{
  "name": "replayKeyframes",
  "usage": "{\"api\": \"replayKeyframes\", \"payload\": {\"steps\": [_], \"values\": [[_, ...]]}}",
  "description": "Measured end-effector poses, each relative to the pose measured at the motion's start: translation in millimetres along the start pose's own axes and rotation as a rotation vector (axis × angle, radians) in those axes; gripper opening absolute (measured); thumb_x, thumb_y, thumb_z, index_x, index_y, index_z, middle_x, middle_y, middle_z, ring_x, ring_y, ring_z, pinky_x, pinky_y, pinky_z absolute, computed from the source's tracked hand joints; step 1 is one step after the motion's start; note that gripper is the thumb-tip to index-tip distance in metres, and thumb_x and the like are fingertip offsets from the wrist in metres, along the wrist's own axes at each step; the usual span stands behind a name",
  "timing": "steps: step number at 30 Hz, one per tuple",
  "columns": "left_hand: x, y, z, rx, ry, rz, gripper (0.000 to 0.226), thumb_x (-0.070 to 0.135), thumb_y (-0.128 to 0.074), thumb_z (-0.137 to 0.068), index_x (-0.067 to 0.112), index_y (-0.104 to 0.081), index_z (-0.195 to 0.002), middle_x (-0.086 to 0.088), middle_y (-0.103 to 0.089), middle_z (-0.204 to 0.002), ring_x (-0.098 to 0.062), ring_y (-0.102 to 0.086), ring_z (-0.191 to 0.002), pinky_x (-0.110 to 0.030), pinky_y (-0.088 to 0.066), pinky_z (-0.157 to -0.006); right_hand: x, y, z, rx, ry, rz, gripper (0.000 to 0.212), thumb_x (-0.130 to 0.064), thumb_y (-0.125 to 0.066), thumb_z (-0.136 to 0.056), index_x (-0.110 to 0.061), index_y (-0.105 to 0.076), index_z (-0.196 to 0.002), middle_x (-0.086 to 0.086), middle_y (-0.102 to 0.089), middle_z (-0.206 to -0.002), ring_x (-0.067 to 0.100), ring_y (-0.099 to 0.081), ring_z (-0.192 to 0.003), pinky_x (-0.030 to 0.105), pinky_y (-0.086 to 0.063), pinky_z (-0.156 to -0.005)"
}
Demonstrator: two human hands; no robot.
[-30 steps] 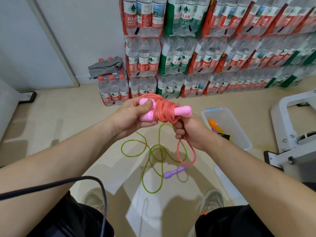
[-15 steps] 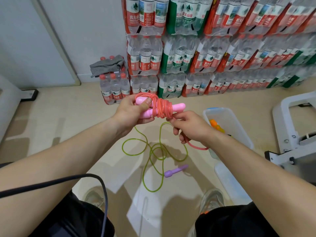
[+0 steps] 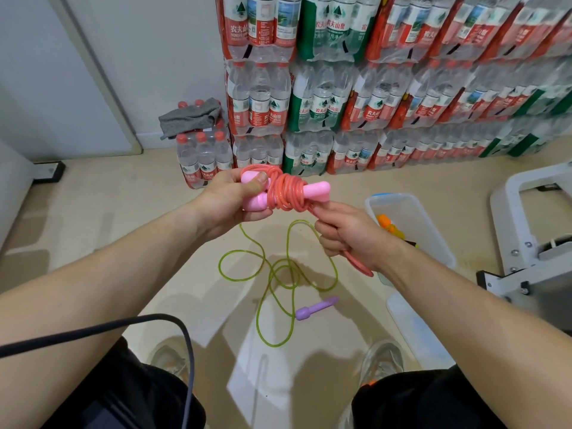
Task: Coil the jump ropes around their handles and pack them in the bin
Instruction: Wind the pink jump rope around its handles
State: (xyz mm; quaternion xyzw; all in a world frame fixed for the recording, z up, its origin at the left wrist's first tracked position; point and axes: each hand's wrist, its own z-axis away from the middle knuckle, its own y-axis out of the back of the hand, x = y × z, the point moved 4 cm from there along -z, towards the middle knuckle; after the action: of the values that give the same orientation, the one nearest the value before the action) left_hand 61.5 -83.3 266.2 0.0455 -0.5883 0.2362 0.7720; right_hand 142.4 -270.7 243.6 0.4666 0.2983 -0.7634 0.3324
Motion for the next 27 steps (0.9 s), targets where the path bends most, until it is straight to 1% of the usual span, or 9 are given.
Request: {"api": "replayKeyframes", "payload": {"steps": [3, 7, 9, 11, 15, 17, 19, 23, 27], "values": [[1, 0, 2, -0.038, 0.016, -0.02, 0.021, 0.017, -0.058, -0.099, 0.01, -0.065, -0.117, -0.005, -0.069, -0.093, -0.016, -0.071, -0.075, -0.027, -0.06, -0.06, 0, 6, -3, 0.017, 0.066, 0.11, 0.016, -0.012, -0.047, -0.105, -0.011, -0.059, -0.097, 0.001, -0.047, -0.058, 0.011, -0.037, -0.046, 0.023, -0.029, -0.048], [-5, -4, 4, -0.047, 0.036, -0.046, 0.028, 0.016, -0.058, -0.099, 0.005, -0.063, -0.124, -0.007, -0.068, -0.094, -0.016, -0.07, -0.074, -0.027, -0.06, -0.061, -1, 7, -4, -0.007, 0.093, 0.171, 0.017, 0.001, -0.048, -0.102, -0.003, -0.064, -0.107, 0.007, -0.068, -0.09, 0.015, -0.06, -0.061, 0.026, -0.05, -0.061], [-6, -5, 5, -0.055, 0.046, -0.046, 0.027, 0.016, -0.058, -0.099, 0.005, -0.063, -0.123, -0.006, -0.068, -0.093, -0.015, -0.07, -0.073, -0.027, -0.061, -0.061, -1, 5, -5, -0.008, 0.067, 0.154, 0.019, 0.004, -0.043, -0.102, -0.004, -0.061, -0.101, 0.007, -0.064, -0.083, 0.012, -0.052, -0.057, 0.026, -0.043, -0.056], [-5, -6, 5, -0.059, 0.062, -0.02, 0.026, 0.017, -0.058, -0.099, 0.005, -0.063, -0.122, -0.006, -0.068, -0.091, -0.014, -0.07, -0.073, -0.027, -0.061, -0.061, -3, 5, -7, 0.003, 0.031, 0.123, 0.021, 0.004, -0.037, -0.1, -0.009, -0.053, -0.094, 0.005, -0.05, -0.07, 0.011, -0.033, -0.053, 0.025, -0.023, -0.052], [-5, -8, 6, -0.081, 0.067, -0.008, 0.026, 0.018, -0.058, -0.098, 0.005, -0.064, -0.12, -0.005, -0.069, -0.087, -0.015, -0.069, -0.071, -0.027, -0.06, -0.06, -6, 10, -9, -0.004, -0.083, 0.014, 0.023, -0.016, -0.029, -0.099, -0.013, -0.048, -0.087, 0.0, -0.041, -0.061, 0.012, -0.022, -0.054, 0.033, -0.01, -0.059], [-7, -10, 8, -0.088, 0.063, -0.023, 0.024, 0.018, -0.058, -0.098, 0.006, -0.065, -0.118, -0.005, -0.07, -0.086, -0.015, -0.07, -0.07, -0.027, -0.061, -0.06, -6, 14, -10, 0.002, -0.13, 0.016, 0.035, -0.03, -0.024, -0.102, -0.013, -0.049, -0.084, 0.0, -0.04, -0.06, 0.013, -0.022, -0.054, 0.035, -0.009, -0.061], [-9, -10, 8, -0.076, 0.063, -0.031, 0.024, 0.018, -0.059, -0.098, 0.006, -0.065, -0.118, -0.006, -0.069, -0.088, -0.016, -0.07, -0.071, -0.027, -0.061, -0.061, -7, 16, -11, 0.071, -0.087, 0.152, 0.044, -0.046, -0.034, -0.106, -0.016, -0.051, -0.078, -0.004, -0.04, -0.058, 0.011, -0.023, -0.053, 0.029, -0.014, -0.055], [-12, -8, 8, -0.064, 0.059, -0.092, 0.021, 0.017, -0.059, -0.099, 0.003, -0.065, -0.114, -0.007, -0.069, -0.084, -0.016, -0.069, -0.069, -0.028, -0.061, -0.06, -20, 19, -7, 0.192, 0.104, 0.485, 0.037, -0.036, -0.058, -0.101, -0.015, -0.061, -0.071, -0.018, -0.042, -0.048, 0.0, -0.035, -0.046, 0.01, -0.027, -0.046], [-13, -10, 9, -0.044, 0.045, -0.05, 0.021, 0.016, -0.059, -0.099, 0.005, -0.065, -0.115, -0.007, -0.07, -0.088, -0.018, -0.07, -0.072, -0.028, -0.061, -0.06, -23, 25, -9, 0.226, 0.037, 0.437, 0.037, -0.046, -0.067, -0.092, -0.022, -0.064, -0.064, -0.008, -0.041, -0.058, 0.009, -0.03, -0.054, 0.024, -0.022, -0.05]]}}
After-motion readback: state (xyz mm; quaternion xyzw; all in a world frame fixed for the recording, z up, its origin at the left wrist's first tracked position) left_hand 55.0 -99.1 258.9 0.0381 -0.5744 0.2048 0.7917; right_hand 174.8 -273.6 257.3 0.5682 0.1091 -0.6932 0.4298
